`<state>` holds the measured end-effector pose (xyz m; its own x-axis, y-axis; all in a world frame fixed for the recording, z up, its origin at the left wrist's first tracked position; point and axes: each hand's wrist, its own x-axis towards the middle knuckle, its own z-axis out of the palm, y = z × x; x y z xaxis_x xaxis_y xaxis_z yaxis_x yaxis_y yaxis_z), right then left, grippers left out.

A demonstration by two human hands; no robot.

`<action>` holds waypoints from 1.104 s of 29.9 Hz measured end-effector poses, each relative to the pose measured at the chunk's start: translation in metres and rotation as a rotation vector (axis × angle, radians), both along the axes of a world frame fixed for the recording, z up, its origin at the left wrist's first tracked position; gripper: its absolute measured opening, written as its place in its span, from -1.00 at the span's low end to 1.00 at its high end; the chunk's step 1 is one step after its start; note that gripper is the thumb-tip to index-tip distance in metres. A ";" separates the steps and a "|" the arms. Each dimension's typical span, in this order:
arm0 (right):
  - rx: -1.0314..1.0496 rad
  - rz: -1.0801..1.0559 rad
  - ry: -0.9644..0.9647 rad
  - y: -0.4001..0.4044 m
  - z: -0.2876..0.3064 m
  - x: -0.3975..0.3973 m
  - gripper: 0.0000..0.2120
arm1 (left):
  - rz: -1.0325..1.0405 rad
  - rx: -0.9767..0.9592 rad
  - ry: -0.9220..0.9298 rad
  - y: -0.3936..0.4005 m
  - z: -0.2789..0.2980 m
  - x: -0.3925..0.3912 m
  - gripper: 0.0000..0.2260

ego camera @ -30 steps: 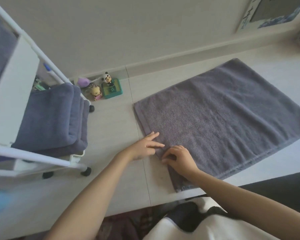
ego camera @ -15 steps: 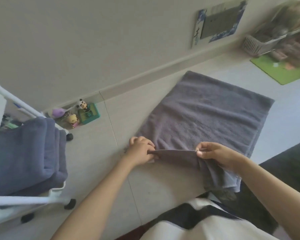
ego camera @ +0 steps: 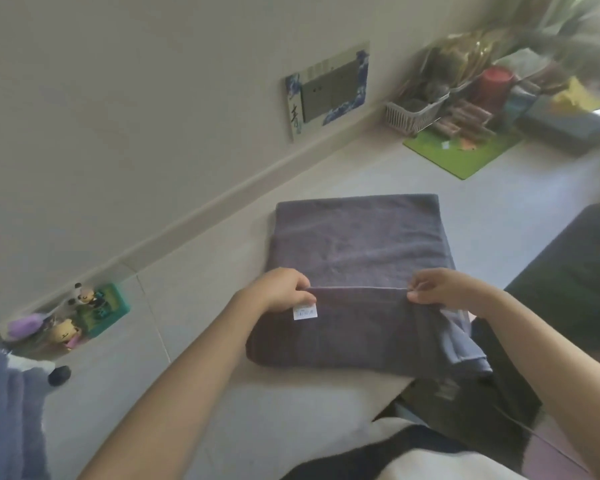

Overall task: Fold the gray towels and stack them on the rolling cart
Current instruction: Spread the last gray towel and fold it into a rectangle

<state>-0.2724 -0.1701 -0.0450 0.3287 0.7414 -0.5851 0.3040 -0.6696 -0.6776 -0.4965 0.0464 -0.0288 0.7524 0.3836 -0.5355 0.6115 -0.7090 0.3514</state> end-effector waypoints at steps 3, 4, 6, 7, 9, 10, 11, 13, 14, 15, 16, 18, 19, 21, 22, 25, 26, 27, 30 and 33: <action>0.000 0.008 -0.255 0.031 -0.007 0.007 -0.84 | 0.037 0.188 0.007 0.011 -0.016 0.026 -0.81; -0.020 0.023 -0.331 0.041 -0.011 0.010 -0.82 | 0.035 0.227 0.034 0.015 -0.025 0.035 -0.79; -0.110 0.096 -0.417 0.053 -0.021 0.009 -0.72 | 0.022 0.277 0.112 0.018 -0.045 0.043 -0.71; -0.159 0.139 -0.439 0.056 -0.026 0.010 -0.65 | 0.018 0.288 0.143 0.019 -0.055 0.046 -0.67; -0.237 0.227 -0.500 0.060 -0.036 0.011 -0.54 | 0.021 0.304 0.160 0.023 -0.068 0.050 -0.66; -0.255 0.264 -0.550 0.061 -0.041 0.012 -0.53 | 0.020 0.308 0.147 0.026 -0.071 0.050 -0.67; -0.259 0.288 -0.608 0.059 -0.042 0.010 -0.55 | 0.018 0.298 0.124 0.026 -0.072 0.049 -0.68; -0.255 0.304 -0.667 0.062 -0.047 0.011 -0.66 | 0.030 0.233 0.090 0.033 -0.072 0.049 -0.70; -0.256 0.309 -0.668 0.063 -0.047 0.011 -0.69 | 0.035 0.205 0.080 0.037 -0.072 0.049 -0.71; -0.265 0.318 -0.655 0.066 -0.047 0.013 -0.70 | 0.045 0.182 0.076 0.043 -0.072 0.050 -0.72; -0.279 0.347 -0.645 0.070 -0.046 0.015 -0.70 | 0.053 0.174 0.072 0.048 -0.072 0.052 -0.73; -0.326 0.412 -0.636 0.076 -0.042 0.021 -0.70 | 0.030 0.201 0.077 0.053 -0.071 0.054 -0.74; -0.347 0.427 -0.637 0.078 -0.041 0.024 -0.69 | 0.012 0.228 0.084 0.054 -0.072 0.056 -0.74; -0.364 0.426 -0.641 0.082 -0.041 0.030 -0.68 | -0.037 0.308 0.079 0.054 -0.077 0.059 -0.74; -0.361 0.414 -0.638 0.083 -0.041 0.032 -0.68 | -0.051 0.346 0.068 0.054 -0.081 0.060 -0.75; -0.332 0.388 -0.616 0.084 -0.040 0.035 -0.69 | -0.070 0.421 0.032 0.054 -0.086 0.061 -0.75; -0.325 0.381 -0.609 0.084 -0.040 0.036 -0.71 | -0.072 0.438 0.029 0.055 -0.088 0.061 -0.75; -0.321 0.375 -0.610 0.083 -0.040 0.036 -0.72 | -0.077 0.454 0.028 0.055 -0.089 0.062 -0.75; -0.306 0.369 -0.678 0.081 -0.041 0.035 -0.76 | -0.075 0.526 0.030 0.049 -0.091 0.061 -0.76; -0.317 0.363 -0.752 0.077 -0.045 0.030 -0.76 | -0.025 0.595 0.009 0.036 -0.097 0.057 -0.80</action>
